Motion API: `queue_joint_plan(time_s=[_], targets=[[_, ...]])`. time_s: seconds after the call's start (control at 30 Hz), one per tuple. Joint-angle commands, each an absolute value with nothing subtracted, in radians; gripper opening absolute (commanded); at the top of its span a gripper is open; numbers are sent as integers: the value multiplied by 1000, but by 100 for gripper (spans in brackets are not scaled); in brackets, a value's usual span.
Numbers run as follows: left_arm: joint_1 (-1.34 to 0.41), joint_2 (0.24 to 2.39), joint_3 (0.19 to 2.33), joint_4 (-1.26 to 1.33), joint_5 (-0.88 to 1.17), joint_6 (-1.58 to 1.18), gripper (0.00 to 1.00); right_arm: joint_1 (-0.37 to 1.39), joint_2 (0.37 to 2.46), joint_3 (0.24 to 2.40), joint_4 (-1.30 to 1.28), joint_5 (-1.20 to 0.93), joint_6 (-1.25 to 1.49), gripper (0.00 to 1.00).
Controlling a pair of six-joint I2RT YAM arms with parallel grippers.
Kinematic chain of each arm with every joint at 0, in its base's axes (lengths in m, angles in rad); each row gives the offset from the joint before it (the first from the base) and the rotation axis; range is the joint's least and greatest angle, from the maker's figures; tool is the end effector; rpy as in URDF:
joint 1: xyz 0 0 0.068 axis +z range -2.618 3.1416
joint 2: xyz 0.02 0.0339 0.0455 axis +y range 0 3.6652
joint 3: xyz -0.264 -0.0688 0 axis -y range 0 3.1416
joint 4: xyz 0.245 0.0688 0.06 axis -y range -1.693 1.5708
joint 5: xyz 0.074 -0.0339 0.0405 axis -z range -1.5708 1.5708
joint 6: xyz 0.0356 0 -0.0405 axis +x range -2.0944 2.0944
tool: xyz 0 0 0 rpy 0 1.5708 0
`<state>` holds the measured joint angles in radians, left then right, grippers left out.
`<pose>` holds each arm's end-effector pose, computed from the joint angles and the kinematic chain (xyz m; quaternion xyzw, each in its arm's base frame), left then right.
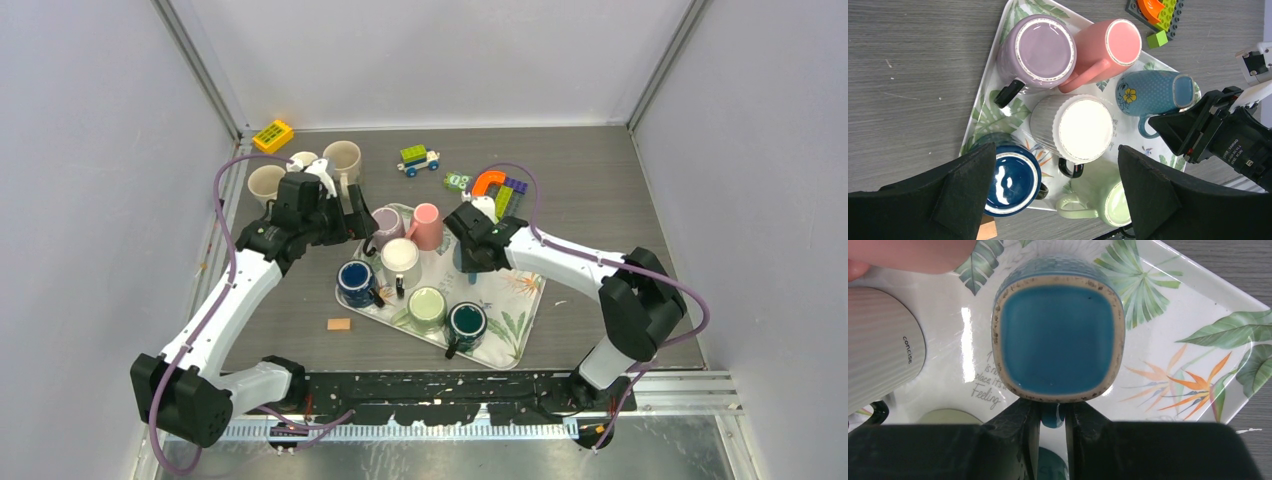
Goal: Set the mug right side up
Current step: Turn over the cup on the tray.
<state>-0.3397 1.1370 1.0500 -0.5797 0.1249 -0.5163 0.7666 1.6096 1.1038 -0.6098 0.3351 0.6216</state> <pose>0.2288 -0.0856 0.3239 -0.0520 0.8967 -0.2320 0.3733 0.2393 0.2142 0.2144 -0.0321 0.9608 0.0174 0.2749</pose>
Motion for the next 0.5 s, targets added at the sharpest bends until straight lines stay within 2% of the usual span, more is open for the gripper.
queue_joint_plan(time_s=[0.0, 0.07, 0.17, 0.47], targets=[[-344, 1117, 1051, -559, 139, -517, 95, 770, 1609, 1158, -615, 349, 613, 16], [-345, 1118, 1049, -559, 147, -525, 99, 770, 1603, 1166, -619, 349, 612, 9], [-344, 1121, 1041, -542, 165, -542, 100, 771, 1589, 1179, -626, 352, 613, 1], [-344, 1122, 1030, -475, 276, -606, 100, 761, 1488, 1220, -632, 350, 636, 1]])
